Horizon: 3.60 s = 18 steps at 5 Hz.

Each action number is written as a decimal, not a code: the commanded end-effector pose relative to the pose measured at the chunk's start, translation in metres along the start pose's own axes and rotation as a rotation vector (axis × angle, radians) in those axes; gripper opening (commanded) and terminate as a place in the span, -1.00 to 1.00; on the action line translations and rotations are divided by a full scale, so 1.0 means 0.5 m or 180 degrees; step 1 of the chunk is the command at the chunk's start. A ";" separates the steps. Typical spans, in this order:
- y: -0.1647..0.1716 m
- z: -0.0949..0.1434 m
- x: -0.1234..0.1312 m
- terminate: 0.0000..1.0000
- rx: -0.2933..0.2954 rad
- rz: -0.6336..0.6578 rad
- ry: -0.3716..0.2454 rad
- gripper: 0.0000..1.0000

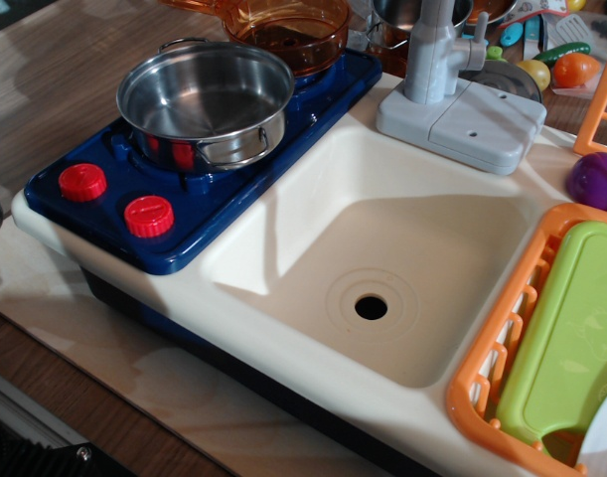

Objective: Put pan from stove to sink

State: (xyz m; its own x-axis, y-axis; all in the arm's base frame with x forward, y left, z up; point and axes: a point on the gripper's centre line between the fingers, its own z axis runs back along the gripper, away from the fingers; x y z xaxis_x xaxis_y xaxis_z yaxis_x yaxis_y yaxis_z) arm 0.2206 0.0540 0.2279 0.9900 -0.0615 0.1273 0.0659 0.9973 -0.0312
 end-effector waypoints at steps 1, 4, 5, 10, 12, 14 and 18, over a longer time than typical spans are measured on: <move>0.000 0.000 0.000 -1.00 0.0000 0.0000 0.0000 1.00; -0.009 -0.070 0.047 -1.00 0.0032 0.0550 -0.0318 1.00; -0.013 -0.095 0.046 -1.00 0.0004 0.0616 -0.0385 1.00; -0.043 -0.173 0.045 -1.00 -0.0146 0.0737 -0.0620 1.00; -0.054 -0.186 0.040 -1.00 -0.0046 0.0705 -0.0676 -1.00; -0.105 -0.178 0.037 -1.00 0.0188 0.0620 -0.0839 -1.00; -0.320 -0.183 0.078 -1.00 0.0170 0.0877 -0.0777 -1.00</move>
State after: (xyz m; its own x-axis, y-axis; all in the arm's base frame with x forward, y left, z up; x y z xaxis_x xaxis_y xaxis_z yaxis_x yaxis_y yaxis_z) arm 0.2504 -0.1159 0.1356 0.9196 0.1830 0.3476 -0.2012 0.9794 0.0168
